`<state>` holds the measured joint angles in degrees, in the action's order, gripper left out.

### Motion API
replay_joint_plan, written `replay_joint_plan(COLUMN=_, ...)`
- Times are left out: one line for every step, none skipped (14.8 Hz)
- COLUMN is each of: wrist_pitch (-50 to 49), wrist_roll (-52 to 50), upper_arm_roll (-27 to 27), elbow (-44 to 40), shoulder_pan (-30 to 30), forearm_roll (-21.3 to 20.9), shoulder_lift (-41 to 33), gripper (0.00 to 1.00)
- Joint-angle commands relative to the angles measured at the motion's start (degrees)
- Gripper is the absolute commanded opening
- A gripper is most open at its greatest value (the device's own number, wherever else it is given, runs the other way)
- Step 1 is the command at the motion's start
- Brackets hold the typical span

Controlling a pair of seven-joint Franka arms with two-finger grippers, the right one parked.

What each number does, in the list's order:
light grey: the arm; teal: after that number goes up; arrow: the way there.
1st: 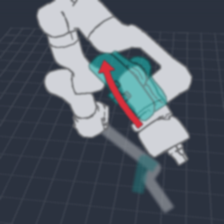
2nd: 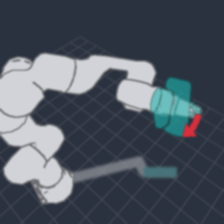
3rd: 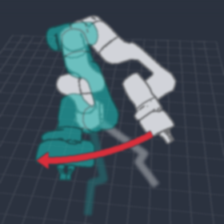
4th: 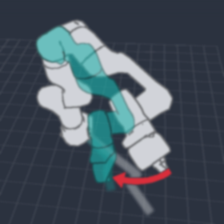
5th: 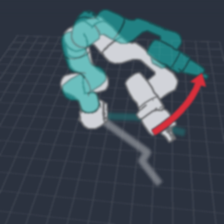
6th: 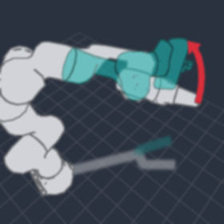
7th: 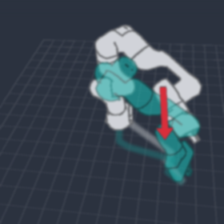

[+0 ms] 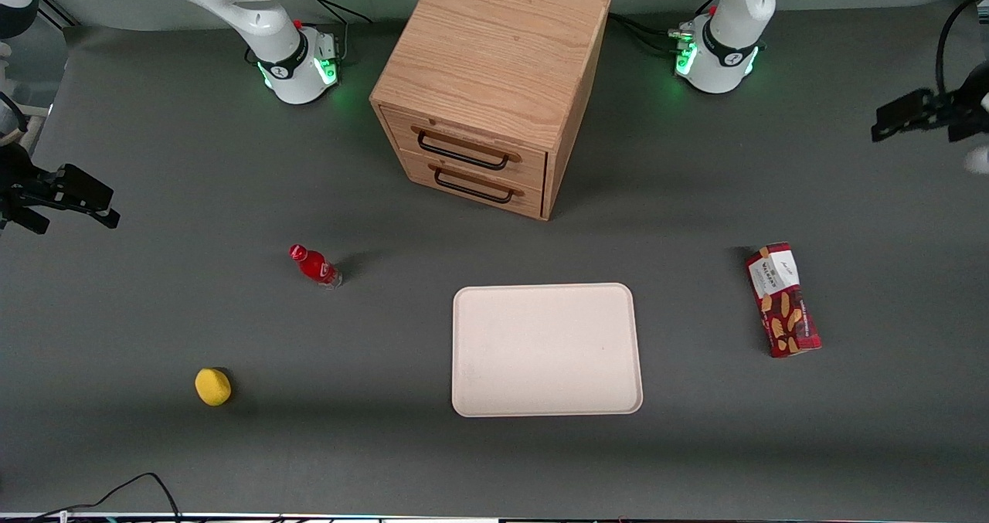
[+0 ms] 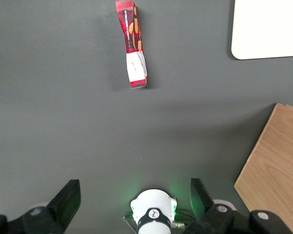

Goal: Place red cookie box on tray
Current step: 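Move the left gripper down over the red plaid shortbread box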

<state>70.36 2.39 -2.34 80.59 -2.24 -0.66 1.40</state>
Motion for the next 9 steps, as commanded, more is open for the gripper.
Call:
replay_joint_plan(wrist_pitch=-2.07, wrist_roll=0.86, upper_arm_roll=-0.20, elbow=-2.90, shoulder_pan=-0.57, forearm_roll=-0.04, shoulder_lift=2.03, gripper=1.00)
replay_joint_plan(wrist_pitch=-2.15, wrist_roll=0.86, upper_arm_roll=-0.20, elbow=-3.16, shoulder_pan=-0.57, forearm_roll=0.21, shoulder_lift=2.11, gripper=1.00)
replay_joint_plan(wrist_pitch=-2.07, wrist_roll=0.77, upper_arm_roll=-0.12, elbow=-2.90, shoulder_pan=-0.57, forearm_roll=-0.13, shoulder_lift=2.11, gripper=1.00)
replay_joint_plan(wrist_pitch=-1.81, wrist_roll=0.86, upper_arm_roll=-0.12, elbow=-2.64, shoulder_pan=-0.49, forearm_roll=-0.31, shoulder_lift=2.72, gripper=1.00)
replay_joint_plan(wrist_pitch=-0.41, wrist_roll=0.86, upper_arm_roll=-0.38, elbow=-0.72, shoulder_pan=-0.31, forearm_roll=-0.31, shoulder_lift=3.08, gripper=1.00)
replay_joint_plan(wrist_pitch=3.95, wrist_roll=0.86, upper_arm_roll=-0.55, elbow=3.30, shoulder_pan=-0.05, forearm_roll=-0.31, shoulder_lift=3.51, gripper=1.00)
replay_joint_plan(wrist_pitch=10.52, wrist_roll=0.86, upper_arm_roll=-0.64, elbow=8.91, shoulder_pan=0.04, forearm_roll=-0.40, shoulder_lift=3.69, gripper=1.00)
replay_joint_plan(wrist_pitch=18.33, wrist_roll=1.03, upper_arm_roll=-0.64, elbow=14.54, shoulder_pan=0.30, forearm_roll=-0.40, shoulder_lift=4.13, gripper=1.00)
replay_joint_plan(wrist_pitch=25.98, wrist_roll=1.56, upper_arm_roll=-0.64, elbow=19.29, shoulder_pan=0.31, forearm_roll=-0.40, shoulder_lift=5.61, gripper=1.00)
